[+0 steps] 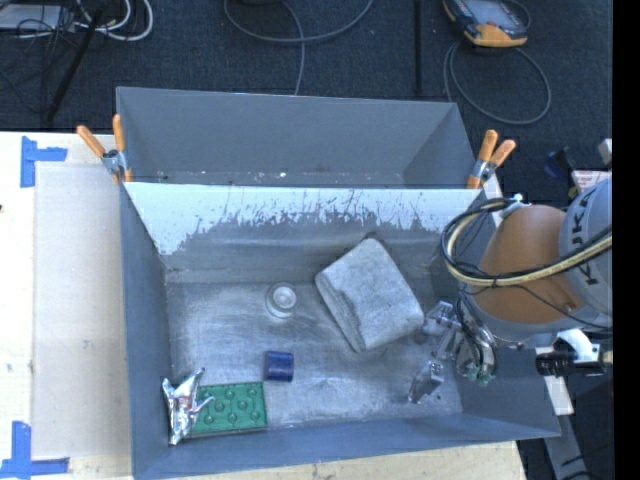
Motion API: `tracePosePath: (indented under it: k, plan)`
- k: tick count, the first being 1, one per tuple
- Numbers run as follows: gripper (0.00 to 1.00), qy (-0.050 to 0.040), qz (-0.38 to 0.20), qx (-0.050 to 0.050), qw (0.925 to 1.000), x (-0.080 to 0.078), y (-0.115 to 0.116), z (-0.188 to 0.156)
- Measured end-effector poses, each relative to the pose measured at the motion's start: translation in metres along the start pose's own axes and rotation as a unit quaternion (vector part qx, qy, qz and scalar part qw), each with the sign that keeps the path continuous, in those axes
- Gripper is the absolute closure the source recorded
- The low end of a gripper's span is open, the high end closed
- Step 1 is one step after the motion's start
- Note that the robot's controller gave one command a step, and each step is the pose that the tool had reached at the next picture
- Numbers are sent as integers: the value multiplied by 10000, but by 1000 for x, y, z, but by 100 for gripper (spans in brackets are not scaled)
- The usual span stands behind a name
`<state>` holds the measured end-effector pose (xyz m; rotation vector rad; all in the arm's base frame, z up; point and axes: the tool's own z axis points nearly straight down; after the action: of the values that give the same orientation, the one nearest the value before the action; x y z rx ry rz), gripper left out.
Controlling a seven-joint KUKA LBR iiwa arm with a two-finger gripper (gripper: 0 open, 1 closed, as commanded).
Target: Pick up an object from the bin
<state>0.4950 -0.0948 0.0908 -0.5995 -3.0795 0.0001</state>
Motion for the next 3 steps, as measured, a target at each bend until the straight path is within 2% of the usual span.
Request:
tracePosePath:
  k: [1,2,3]
  plan:
    - [0,-30,1120,-10,9937,-49,14,-22]
    - [0,-22,1865,-8,9824,-12,58,17]
    - [0,-18,2384,-10,9712,27,108,16]
